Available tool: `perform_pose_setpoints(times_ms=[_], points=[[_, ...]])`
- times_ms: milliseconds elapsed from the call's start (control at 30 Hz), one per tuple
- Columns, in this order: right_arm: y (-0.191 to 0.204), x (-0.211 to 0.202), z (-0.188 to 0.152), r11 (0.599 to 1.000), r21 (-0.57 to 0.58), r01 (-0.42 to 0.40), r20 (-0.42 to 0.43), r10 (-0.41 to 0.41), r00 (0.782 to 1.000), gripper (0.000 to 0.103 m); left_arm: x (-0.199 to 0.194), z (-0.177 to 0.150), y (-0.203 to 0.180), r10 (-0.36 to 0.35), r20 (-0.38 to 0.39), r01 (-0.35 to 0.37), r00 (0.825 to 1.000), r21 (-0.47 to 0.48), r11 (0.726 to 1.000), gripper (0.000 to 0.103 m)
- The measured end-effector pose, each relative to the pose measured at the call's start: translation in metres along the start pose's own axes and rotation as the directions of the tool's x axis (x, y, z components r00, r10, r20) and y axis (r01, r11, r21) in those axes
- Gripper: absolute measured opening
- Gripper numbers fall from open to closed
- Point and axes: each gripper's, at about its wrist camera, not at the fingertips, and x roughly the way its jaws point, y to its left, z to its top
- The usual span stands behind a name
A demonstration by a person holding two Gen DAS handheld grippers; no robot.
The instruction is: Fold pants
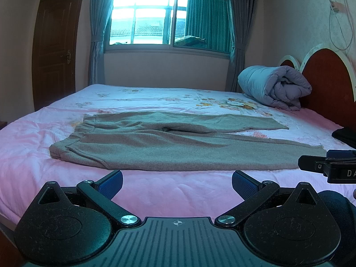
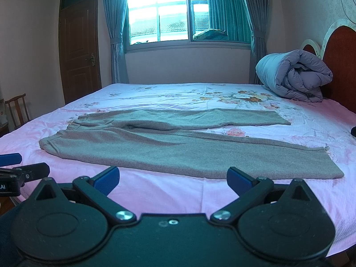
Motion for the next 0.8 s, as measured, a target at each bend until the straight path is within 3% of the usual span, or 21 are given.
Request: perform_pose_setpoints(times_ms=[500, 800], points=[[-0.005, 0.003, -0.001, 1.0, 0.021, -0.01, -0.016, 0.011, 1.0, 0.097, 0.001, 0.0, 0.006, 0.032, -0.013, -0.032, 0.999, -0.02, 0.999, 0.103], [-0.016, 0.004, 0.006, 0.998, 0.032, -0.052, -0.022, 0.053, 0.998, 0.097, 0.019, 0.008, 0.025, 0.05, -0.094, -0.058, 0.994, -0.084, 0.995, 0.103]])
